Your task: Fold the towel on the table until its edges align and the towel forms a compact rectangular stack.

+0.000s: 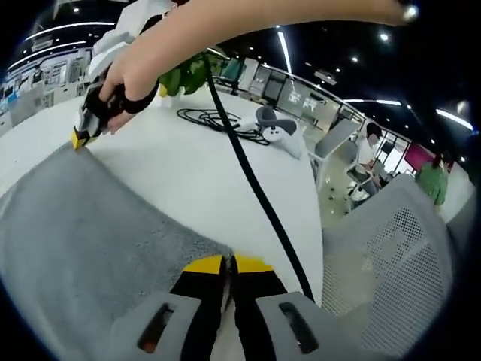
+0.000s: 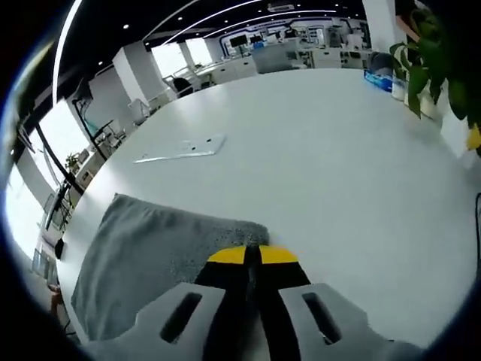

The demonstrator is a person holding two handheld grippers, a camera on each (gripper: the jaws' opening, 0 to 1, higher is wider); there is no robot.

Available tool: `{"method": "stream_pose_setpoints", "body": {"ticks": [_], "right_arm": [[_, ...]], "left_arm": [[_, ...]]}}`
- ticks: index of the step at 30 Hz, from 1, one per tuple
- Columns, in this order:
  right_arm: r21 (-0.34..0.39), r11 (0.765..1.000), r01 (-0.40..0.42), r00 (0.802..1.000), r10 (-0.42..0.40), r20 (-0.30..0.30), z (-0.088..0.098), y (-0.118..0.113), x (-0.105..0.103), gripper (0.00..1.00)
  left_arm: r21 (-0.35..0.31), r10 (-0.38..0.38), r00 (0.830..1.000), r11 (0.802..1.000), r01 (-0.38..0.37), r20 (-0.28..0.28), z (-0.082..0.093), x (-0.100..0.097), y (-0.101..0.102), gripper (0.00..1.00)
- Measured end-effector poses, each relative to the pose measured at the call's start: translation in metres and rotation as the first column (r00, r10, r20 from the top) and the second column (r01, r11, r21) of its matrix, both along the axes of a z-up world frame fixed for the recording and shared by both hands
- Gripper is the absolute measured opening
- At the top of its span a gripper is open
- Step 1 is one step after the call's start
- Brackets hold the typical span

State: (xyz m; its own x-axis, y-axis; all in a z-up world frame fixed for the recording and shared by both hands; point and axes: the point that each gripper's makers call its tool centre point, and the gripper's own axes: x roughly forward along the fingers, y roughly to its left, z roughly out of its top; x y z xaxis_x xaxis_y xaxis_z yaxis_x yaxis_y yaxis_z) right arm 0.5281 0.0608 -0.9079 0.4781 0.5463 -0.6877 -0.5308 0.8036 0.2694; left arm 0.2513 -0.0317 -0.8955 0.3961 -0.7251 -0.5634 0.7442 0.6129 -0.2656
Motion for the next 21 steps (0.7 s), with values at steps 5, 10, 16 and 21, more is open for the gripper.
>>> {"method": "stream_pose_setpoints", "body": {"ticks": [5,10,16,21], "right_arm": [[-0.016,1.000,0.004,0.999,-0.004,0.032,0.012,0.002,0.002,0.00],[-0.037,0.999,-0.018,0.997,0.020,0.080,0.023,0.009,0.003,0.00],[-0.017,0.999,-0.034,0.995,0.035,0.097,0.037,0.016,0.001,0.00],[-0.009,0.999,-0.042,0.994,0.042,0.105,0.046,0.021,-0.001,0.00]], "left_arm": [[-0.015,0.024,0.999,1.000,-0.024,0.024,0.012,0.000,0.002,0.04],[-0.022,0.035,0.998,0.999,-0.034,0.051,0.022,0.001,0.002,0.04],[-0.058,0.060,0.996,0.997,-0.056,0.067,0.037,0.002,0.011,0.04],[-0.094,0.096,0.993,0.992,-0.089,0.071,0.049,0.002,0.020,0.04]]}}
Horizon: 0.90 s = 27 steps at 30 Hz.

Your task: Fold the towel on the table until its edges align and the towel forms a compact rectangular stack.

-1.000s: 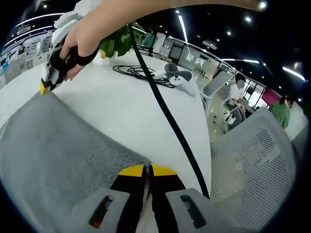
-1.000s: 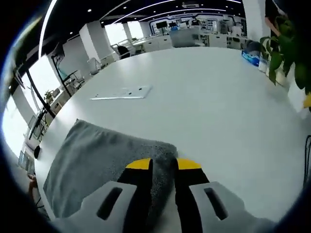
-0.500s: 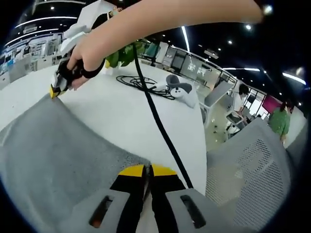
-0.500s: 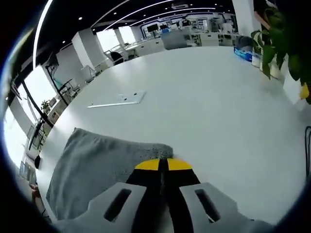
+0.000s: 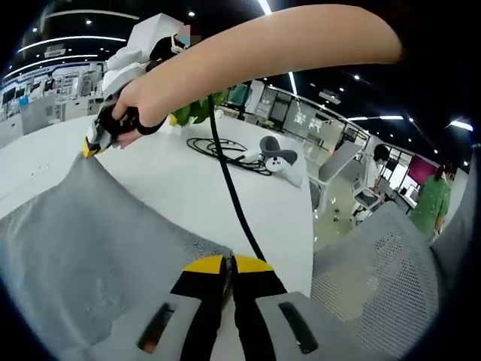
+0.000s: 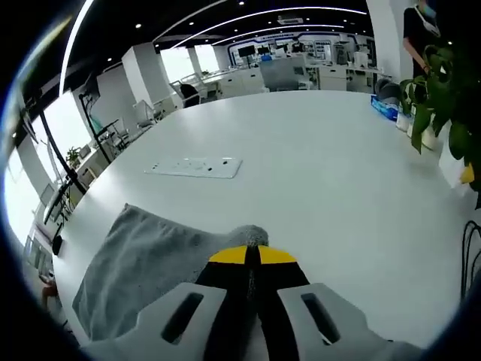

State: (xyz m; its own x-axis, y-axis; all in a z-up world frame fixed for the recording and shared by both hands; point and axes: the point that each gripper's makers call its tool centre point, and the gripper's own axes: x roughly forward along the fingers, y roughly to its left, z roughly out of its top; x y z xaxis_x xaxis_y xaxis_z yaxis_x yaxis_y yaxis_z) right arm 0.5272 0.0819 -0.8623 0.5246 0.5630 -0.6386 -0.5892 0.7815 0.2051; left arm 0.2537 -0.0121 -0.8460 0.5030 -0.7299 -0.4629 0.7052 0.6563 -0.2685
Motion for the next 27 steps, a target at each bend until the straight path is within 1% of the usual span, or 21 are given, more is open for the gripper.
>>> {"method": "stream_pose_setpoints", "body": {"ticks": [4,6,9,12,15,18,22,26,27], "right_arm": [[0.022,1.000,-0.004,1.000,0.004,0.006,0.008,0.006,-0.002,0.00],[0.028,1.000,-0.010,1.000,0.010,0.011,0.012,0.009,-0.004,0.00],[0.036,0.999,-0.023,1.000,0.022,0.022,0.020,0.013,-0.006,0.00],[0.039,0.999,-0.032,0.999,0.031,0.033,0.027,0.016,-0.007,0.00],[0.042,0.998,-0.039,0.998,0.037,0.042,0.033,0.020,-0.008,0.00],[0.048,0.998,-0.043,0.998,0.041,0.049,0.040,0.023,-0.009,0.00],[0.059,0.997,-0.045,0.997,0.041,0.060,0.048,0.027,-0.010,0.00],[0.072,0.996,-0.046,0.997,0.041,0.067,0.056,0.032,-0.011,0.00],[0.078,0.996,-0.047,0.996,0.042,0.073,0.061,0.036,-0.011,0.00]], "left_arm": [[-0.003,0.004,1.000,1.000,-0.004,0.014,0.007,-0.002,0.005,0.04],[-0.023,0.015,1.000,1.000,-0.015,0.016,0.013,-0.003,0.008,0.04],[-0.026,0.031,0.999,0.999,-0.031,0.023,0.015,-0.004,0.016,0.03],[-0.048,0.076,0.997,0.996,-0.075,0.010,0.017,-0.005,0.024,0.03],[-0.053,0.088,0.996,0.995,-0.087,0.014,0.021,-0.008,0.026,0.03],[-0.063,0.108,0.993,0.992,-0.106,0.037,0.030,-0.009,0.030,0.03],[-0.089,0.136,0.990,0.987,-0.132,0.043,0.040,-0.010,0.036,0.03],[-0.115,0.158,0.986,0.982,-0.151,0.056,0.053,-0.012,0.045,0.03],[-0.127,0.169,0.983,0.979,-0.160,0.065,0.059,-0.014,0.050,0.03]]}}
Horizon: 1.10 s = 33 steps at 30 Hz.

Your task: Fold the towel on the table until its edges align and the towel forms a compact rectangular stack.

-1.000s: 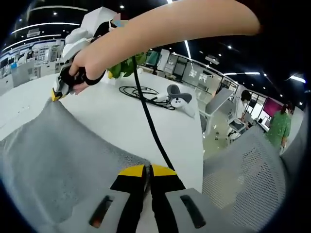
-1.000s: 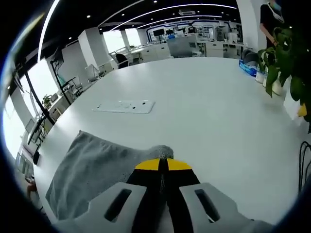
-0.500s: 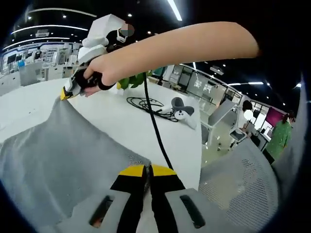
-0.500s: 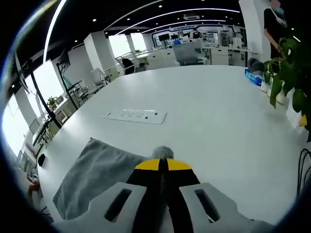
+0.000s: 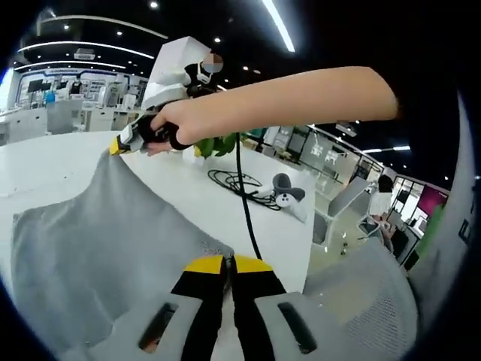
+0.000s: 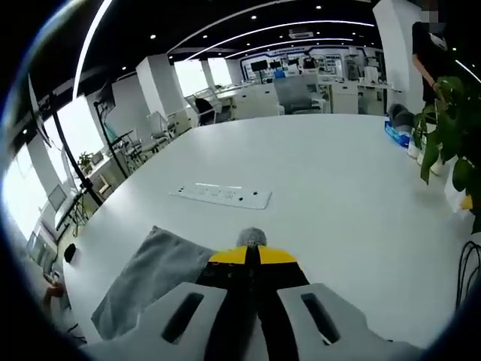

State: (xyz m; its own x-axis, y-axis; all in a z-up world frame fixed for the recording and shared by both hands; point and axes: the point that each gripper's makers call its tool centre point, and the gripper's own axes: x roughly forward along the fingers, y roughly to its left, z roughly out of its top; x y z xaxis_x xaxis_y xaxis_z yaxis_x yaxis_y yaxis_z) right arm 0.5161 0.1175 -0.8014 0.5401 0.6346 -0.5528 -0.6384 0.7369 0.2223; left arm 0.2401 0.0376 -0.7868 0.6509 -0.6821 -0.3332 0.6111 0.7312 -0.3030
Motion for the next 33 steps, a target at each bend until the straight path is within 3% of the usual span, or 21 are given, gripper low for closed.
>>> {"method": "stream_pose_setpoints", "body": {"ticks": [15,23,33], "right_arm": [[0.043,0.996,-0.074,0.997,0.073,0.033,0.031,0.051,-0.015,0.00],[0.069,0.992,-0.104,0.994,0.102,0.031,0.038,0.077,-0.023,0.00],[0.090,0.986,-0.142,0.990,0.141,0.023,0.037,0.109,-0.035,0.00]], "left_arm": [[-0.021,0.099,0.994,0.995,-0.098,0.049,0.024,-0.015,0.032,0.03],[-0.001,0.137,0.989,0.991,-0.137,0.052,0.031,-0.029,0.063,0.03],[0.008,0.228,0.974,0.974,-0.228,0.015,0.023,-0.041,0.098,0.03]]}}
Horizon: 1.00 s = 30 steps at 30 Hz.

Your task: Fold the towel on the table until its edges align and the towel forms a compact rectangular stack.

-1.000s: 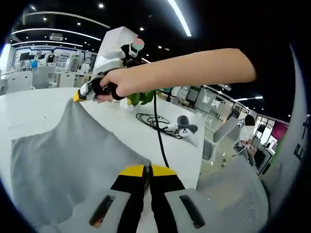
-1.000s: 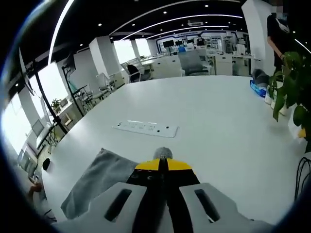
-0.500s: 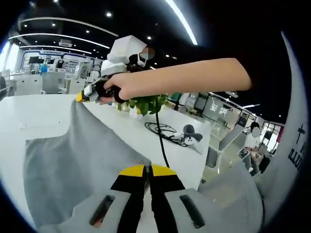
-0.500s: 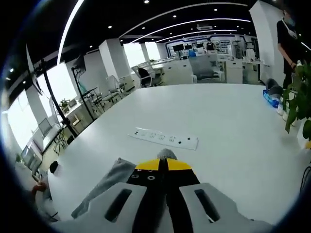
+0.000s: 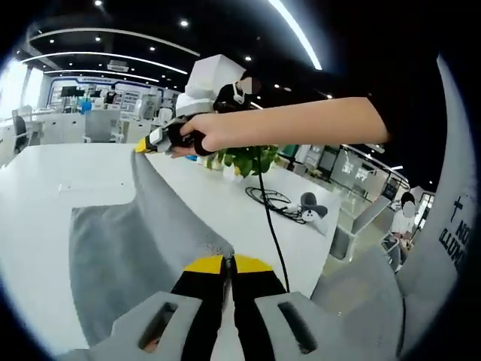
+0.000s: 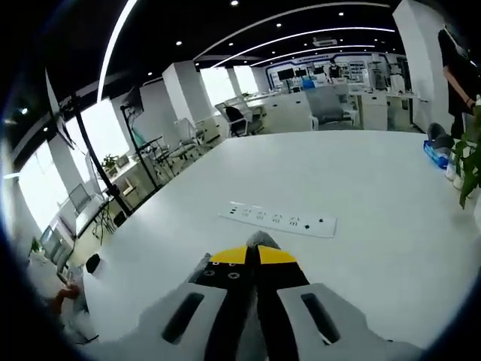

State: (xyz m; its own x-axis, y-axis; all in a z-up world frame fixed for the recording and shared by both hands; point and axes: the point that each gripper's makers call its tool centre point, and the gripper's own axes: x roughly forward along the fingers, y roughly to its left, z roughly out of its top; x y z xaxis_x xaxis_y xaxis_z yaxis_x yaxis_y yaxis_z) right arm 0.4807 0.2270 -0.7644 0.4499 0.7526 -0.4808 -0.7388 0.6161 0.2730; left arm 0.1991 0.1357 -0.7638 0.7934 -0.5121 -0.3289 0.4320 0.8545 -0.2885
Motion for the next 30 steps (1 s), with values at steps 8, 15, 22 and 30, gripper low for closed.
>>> {"method": "stream_pose_setpoints", "body": {"ticks": [8,15,22,30], "right_arm": [[0.009,1.000,-0.027,1.000,0.027,-0.005,0.001,0.019,-0.008,0.00],[0.008,0.999,-0.043,0.999,0.043,-0.012,-0.004,0.034,-0.014,0.00],[0.005,0.997,-0.076,0.997,0.076,-0.020,-0.009,0.052,-0.022,0.00],[0.018,0.996,-0.085,0.996,0.086,-0.033,-0.014,0.069,-0.029,0.00]], "left_arm": [[-0.007,0.067,0.998,0.998,-0.067,-0.019,-0.005,-0.008,0.021,0.03],[0.011,0.166,0.984,0.986,-0.165,-0.067,-0.021,-0.016,0.047,0.03],[0.022,0.233,0.966,0.973,-0.232,-0.108,-0.033,-0.027,0.068,0.03],[0.028,0.292,0.949,0.956,-0.291,-0.121,-0.038,-0.033,0.087,0.04]]}}
